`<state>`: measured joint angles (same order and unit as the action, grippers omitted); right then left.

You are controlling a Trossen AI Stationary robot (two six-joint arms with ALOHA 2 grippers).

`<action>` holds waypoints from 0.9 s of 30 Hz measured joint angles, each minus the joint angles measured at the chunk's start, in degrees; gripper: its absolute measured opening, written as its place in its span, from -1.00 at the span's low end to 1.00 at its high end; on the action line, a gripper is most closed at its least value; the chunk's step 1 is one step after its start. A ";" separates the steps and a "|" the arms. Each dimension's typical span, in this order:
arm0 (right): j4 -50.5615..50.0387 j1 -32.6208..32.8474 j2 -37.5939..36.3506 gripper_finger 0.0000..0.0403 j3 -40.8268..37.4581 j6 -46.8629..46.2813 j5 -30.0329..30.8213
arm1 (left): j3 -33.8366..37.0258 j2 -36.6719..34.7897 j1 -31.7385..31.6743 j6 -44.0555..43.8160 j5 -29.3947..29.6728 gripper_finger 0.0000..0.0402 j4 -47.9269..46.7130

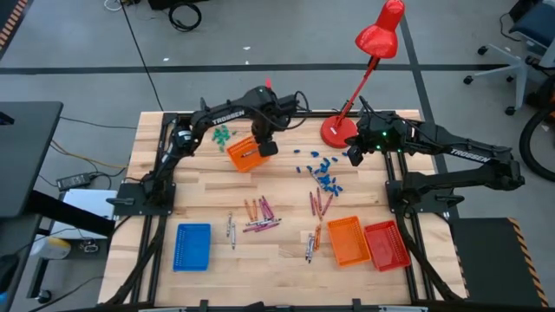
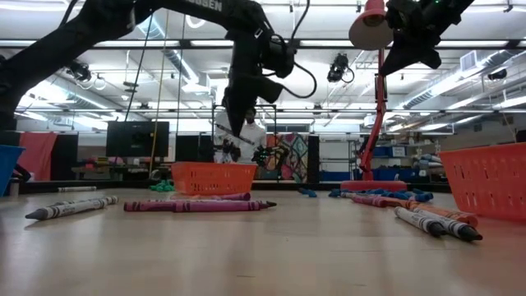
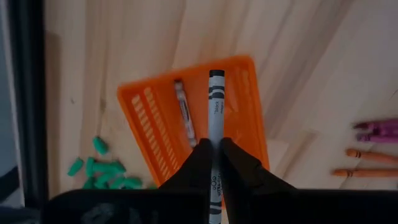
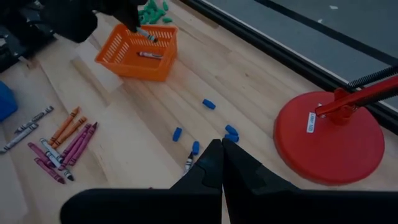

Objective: Sort crayons
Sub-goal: Put the black crayon into the top orange bin

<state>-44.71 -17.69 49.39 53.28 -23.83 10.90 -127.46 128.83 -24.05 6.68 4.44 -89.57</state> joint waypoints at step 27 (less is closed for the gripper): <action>3.06 0.00 -0.02 -0.96 0.00 -0.61 -0.04 | 33.60 -9.71 0.92 -10.65 2.45 -0.49 28.70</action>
<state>-41.65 -17.69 49.36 53.28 -24.45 10.85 -93.86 119.12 -23.14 -3.97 6.90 -60.87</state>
